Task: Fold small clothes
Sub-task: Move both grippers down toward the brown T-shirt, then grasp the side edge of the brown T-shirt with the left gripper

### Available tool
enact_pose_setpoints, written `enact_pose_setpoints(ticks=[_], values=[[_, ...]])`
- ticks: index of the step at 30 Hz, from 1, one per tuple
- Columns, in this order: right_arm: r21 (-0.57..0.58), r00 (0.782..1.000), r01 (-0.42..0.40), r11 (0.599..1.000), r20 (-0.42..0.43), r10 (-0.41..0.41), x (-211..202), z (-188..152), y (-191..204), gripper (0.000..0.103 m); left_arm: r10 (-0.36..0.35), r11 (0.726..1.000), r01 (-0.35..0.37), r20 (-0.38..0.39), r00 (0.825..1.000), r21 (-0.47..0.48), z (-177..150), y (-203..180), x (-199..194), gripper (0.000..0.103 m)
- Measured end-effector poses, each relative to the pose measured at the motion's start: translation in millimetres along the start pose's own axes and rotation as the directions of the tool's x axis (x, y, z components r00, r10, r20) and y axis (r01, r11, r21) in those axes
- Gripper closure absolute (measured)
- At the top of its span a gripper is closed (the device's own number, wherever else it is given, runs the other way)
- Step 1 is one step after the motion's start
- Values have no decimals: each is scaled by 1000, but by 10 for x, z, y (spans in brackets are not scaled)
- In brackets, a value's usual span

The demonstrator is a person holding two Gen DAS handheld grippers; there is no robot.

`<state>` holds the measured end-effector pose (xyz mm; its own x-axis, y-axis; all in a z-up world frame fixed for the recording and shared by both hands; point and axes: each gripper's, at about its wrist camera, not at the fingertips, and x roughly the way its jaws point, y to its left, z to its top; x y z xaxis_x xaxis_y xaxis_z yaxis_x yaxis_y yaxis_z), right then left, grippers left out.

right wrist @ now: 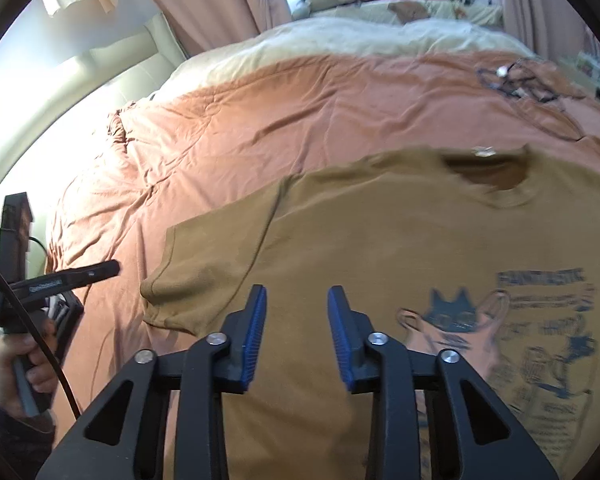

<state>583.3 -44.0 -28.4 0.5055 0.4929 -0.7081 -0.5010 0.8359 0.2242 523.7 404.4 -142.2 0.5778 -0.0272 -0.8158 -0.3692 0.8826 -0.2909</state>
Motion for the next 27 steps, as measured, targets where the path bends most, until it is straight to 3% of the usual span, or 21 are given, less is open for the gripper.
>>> enact_pose_setpoints(ticks=[12, 13, 16, 18, 27], values=[[56, 995, -32, 998, -97, 37, 807, 298, 90, 91, -41, 994, 28, -114, 993, -110, 129, 226, 728, 45], [66, 993, -39, 997, -107, 46, 879, 303, 107, 91, -42, 993, 29, -114, 993, -110, 130, 228, 745, 53], [100, 988, -65, 993, -131, 78, 1045, 310, 138, 95, -30, 995, 19, -108, 994, -96, 179, 227, 735, 96], [114, 985, -78, 990, -144, 94, 1156, 313, 162, 96, -86, 990, 74, -97, 992, -122, 218, 249, 673, 97], [158, 974, -83, 984, -194, 113, 1507, 244, 181, 97, -95, 995, 94, -28, 995, -26, 424, -58, 251, 98]])
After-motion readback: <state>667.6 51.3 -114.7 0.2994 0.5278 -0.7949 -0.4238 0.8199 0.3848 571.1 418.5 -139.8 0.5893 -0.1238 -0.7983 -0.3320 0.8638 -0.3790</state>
